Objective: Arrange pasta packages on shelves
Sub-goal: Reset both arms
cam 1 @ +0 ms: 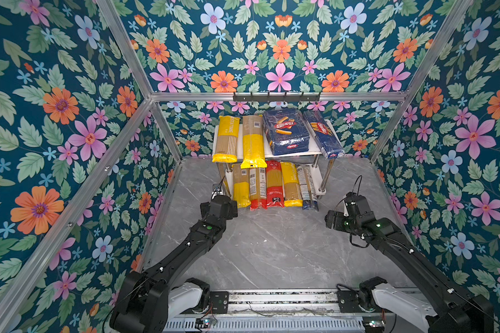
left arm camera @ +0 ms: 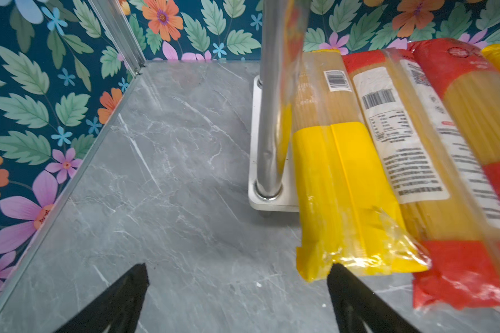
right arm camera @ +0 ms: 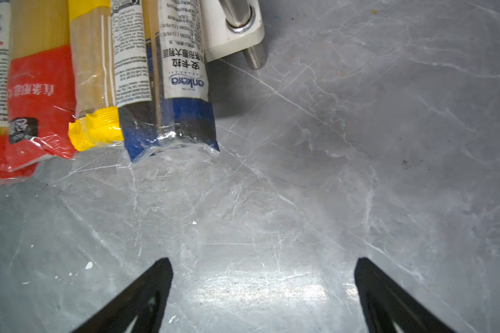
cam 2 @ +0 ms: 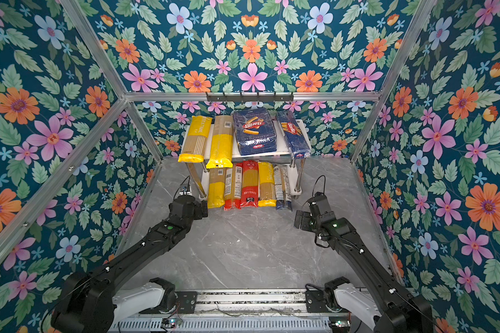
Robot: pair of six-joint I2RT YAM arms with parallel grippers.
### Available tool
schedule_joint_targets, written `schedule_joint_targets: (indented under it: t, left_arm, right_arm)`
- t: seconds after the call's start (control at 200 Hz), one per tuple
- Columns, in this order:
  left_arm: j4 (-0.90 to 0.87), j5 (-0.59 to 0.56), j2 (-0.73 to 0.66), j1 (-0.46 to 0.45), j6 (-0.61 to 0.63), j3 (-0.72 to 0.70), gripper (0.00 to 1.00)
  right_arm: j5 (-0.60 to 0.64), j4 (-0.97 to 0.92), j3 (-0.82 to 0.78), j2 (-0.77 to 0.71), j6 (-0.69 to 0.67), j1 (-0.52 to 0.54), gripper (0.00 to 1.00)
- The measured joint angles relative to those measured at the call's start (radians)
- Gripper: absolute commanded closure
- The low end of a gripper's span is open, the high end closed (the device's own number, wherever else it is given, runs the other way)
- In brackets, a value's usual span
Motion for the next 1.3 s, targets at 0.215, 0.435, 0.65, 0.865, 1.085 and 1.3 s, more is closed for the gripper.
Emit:
schedule_joint_targets:
  t: [0.215,0.435,0.65,0.865,1.085,1.3]
  left_arm:
    - [0.207,-0.089,-0.05,0.099,0.1,-0.16,0.0]
    - [0.394,-0.059,0.009,0.248,0.134,-0.216,0.0]
    - [0.56,0.043,0.116,0.325,0.172,-0.238,0.0]
    - [0.74,0.116,0.214,0.341,0.186,-0.289,0.0]
    - [0.925,0.211,0.289,0.352,0.198,-0.317,0.0]
    - [1.13,0.277,0.415,0.378,0.204,-0.351,0.0]
  right_arm:
    - [0.017,0.003,0.023,0.011,-0.001,-0.033,0.01]
    - [0.027,0.033,0.009,0.022,-0.01,-0.038,0.01]
    - [0.123,0.166,-0.126,-0.075,-0.056,-0.039,0.01]
    - [0.205,0.294,-0.174,-0.092,-0.109,-0.042,0.01]
    - [0.235,0.431,-0.223,-0.046,-0.158,-0.061,0.01]
    - [0.206,0.559,-0.25,0.012,-0.195,-0.081,0.01]
